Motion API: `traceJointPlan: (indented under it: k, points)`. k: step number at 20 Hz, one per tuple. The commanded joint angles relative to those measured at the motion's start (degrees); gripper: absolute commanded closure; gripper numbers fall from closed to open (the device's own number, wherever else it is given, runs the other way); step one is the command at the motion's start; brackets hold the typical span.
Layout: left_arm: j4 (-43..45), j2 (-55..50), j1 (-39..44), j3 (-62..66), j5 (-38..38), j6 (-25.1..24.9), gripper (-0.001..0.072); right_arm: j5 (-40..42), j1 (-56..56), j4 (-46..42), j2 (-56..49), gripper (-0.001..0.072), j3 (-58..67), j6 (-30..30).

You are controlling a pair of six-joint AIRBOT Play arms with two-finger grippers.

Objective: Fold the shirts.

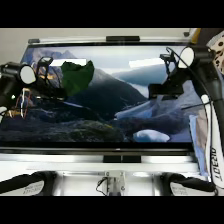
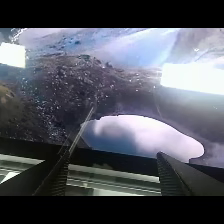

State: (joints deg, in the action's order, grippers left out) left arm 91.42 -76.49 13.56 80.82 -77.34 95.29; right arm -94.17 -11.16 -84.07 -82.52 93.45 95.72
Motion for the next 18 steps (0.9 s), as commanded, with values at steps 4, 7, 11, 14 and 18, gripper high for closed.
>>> traceJointPlan:
  k: [4, 7, 11, 14, 18]
  points:
    - [0.0, 0.0, 0.0, 0.0, 0.0, 0.0, -0.0008, 0.0, -0.1, 0.0, 0.0, 0.0051, 0.0, 0.0]
    - [0.0, 0.0, 0.0, 0.0, 0.0, 0.0, -0.0008, 0.0, -0.1, 0.0, 0.0, 0.0051, 0.0, 0.0]
    - [0.0, 0.0, 0.0, 0.0, 0.0, 0.0, -0.0009, 0.0, -0.1, 0.0, 0.0, 0.0051, 0.0, 0.0]
    - [0.0, 0.0, 0.0, 0.0, 0.0, 0.0, -0.0008, 2.3, -0.1, 0.0, 0.0, 0.0051, 0.0, 0.0]
    - [0.0, -0.1, 0.0, -0.1, 3.9, 0.0, -0.0008, 7.6, 0.0, -0.9, 0.0, 0.0051, 0.0, 0.0]
